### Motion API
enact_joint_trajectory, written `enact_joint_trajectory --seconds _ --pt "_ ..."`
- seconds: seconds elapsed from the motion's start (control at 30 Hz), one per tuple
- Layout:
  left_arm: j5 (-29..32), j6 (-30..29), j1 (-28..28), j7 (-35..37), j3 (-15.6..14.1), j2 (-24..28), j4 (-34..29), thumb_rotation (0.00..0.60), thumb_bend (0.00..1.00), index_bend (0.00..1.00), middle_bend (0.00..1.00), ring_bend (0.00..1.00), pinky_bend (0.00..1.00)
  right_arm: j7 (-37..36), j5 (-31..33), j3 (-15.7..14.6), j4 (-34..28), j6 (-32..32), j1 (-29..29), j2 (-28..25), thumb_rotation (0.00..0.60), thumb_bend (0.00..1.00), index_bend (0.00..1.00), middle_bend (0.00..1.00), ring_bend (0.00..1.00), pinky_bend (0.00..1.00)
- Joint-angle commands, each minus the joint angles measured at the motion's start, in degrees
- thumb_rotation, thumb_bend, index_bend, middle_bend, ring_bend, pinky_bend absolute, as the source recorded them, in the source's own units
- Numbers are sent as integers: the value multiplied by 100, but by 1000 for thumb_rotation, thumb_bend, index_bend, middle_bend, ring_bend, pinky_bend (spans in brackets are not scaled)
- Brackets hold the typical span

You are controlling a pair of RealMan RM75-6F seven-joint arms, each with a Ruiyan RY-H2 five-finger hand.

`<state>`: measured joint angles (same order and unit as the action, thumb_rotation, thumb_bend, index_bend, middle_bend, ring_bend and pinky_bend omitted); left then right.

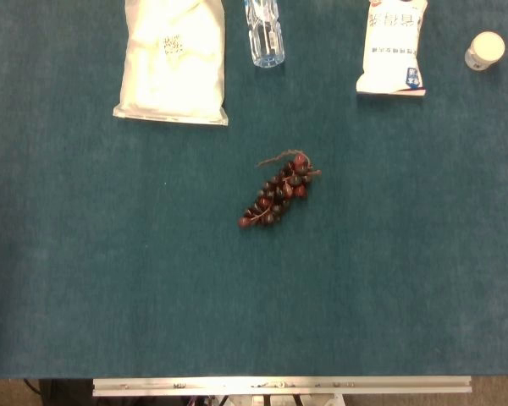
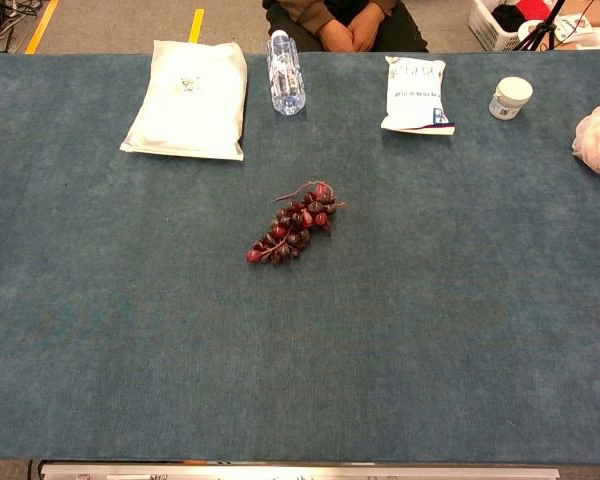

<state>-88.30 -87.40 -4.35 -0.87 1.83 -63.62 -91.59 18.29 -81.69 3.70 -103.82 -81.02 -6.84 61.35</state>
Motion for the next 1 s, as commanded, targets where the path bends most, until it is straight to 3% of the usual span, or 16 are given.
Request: enact_joint_trajectory --seconds 0.03,0.33,0.53,1.0 --pt "9 1 8 0 -6 2 7 600 253 321 309 230 175 23 8 8 -2 43 -34 11 600 281 476 501 410 471" --pt "14 -58 62 73 -22 19 27 600 253 321 309 230 175 90 108 76 48 369 -264 48 600 282 476 501 410 471" --pt "-13 -91 84 126 -36 22 30 600 253 321 309 230 175 304 393 286 75 890 -693 169 600 281 476 501 410 471" --pt "-75 -283 235 343 -94 59 79 600 253 322 309 230 174 918 1041 758 722 2326 -2214 1439 600 282 476 501 410 471"
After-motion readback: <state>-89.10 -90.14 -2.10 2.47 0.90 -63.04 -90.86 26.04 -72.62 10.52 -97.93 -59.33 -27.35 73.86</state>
